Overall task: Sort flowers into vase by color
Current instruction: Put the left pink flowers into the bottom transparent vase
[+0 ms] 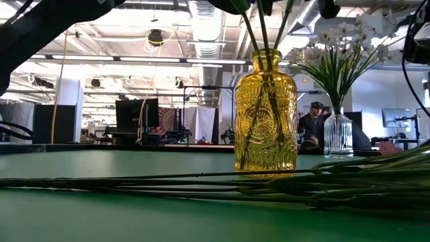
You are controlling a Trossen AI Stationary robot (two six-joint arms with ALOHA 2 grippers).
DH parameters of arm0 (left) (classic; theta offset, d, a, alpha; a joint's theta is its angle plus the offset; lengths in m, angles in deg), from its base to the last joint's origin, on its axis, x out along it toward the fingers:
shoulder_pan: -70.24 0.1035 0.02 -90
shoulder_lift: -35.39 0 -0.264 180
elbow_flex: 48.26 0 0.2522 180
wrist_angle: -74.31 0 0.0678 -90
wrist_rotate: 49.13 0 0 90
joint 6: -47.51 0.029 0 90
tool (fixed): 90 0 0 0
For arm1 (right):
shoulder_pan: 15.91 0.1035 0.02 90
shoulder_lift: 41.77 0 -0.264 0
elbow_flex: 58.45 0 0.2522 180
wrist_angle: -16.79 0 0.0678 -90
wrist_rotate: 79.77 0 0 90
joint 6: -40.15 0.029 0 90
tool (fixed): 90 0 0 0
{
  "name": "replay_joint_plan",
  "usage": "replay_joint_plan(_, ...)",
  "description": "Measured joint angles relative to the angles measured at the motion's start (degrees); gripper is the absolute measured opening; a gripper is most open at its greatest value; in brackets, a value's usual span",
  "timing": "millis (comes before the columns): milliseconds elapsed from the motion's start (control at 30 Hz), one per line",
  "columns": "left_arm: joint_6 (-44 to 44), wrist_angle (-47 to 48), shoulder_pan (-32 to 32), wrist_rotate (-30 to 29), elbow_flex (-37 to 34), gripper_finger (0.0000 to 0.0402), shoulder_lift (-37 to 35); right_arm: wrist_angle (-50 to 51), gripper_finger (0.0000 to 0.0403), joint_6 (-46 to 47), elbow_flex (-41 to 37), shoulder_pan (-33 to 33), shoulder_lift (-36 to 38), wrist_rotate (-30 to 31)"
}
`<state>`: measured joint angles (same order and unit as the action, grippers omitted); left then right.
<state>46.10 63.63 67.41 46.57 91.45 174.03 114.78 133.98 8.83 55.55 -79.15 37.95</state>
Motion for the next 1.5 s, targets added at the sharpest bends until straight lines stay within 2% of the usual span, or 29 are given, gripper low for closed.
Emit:
replay_joint_plan(167, 0.8, 3.7, 0.1, 0.0, 0.0, 0.0009, -2.0, -2.4, 0.0118, -9.3, 2.5, 0.0, 0.0, 7.3)
replay_joint_plan(333, 3.7, 7.5, 0.2, 0.0, 0.0, 0.0009, -3.2, -3.1, 0.0119, -15.9, 3.3, 0.0, 0.0, 8.7)
replay_joint_plan(467, 2.5, 7.5, 0.5, 0.0, 0.0, 0.0009, -3.2, -2.7, 0.0119, -18.5, 4.5, 0.0, 0.0, 9.8)
replay_joint_plan(600, 0.7, 8.5, 1.0, 0.1, 0.0, 0.0009, -3.3, -5.6, 0.0119, -24.7, 5.8, 0.0, 0.1, 17.2)
replay_joint_plan(767, 0.3, 8.0, 1.1, -0.3, 0.0, 0.0009, -3.3, -10.1, 0.0132, -34.9, 6.8, 0.0, 0.1, 23.3)
replay_joint_plan(933, -0.8, 8.5, 1.0, -0.2, 0.0, 0.0009, -3.3, -9.6, 0.0179, -36.5, 7.3, 0.0, 0.1, 29.2)
replay_joint_plan(1133, -1.0, 8.5, 1.0, -0.3, 0.0, 0.0009, -3.3, -9.6, 0.0227, -38.9, 7.3, 0.0, 0.1, 32.2)
replay_joint_plan(1500, -1.3, 8.2, 1.1, -0.5, 0.0, 0.0009, -3.3, -10.0, 0.0223, -36.5, 7.3, 0.0, -0.5, 34.2)
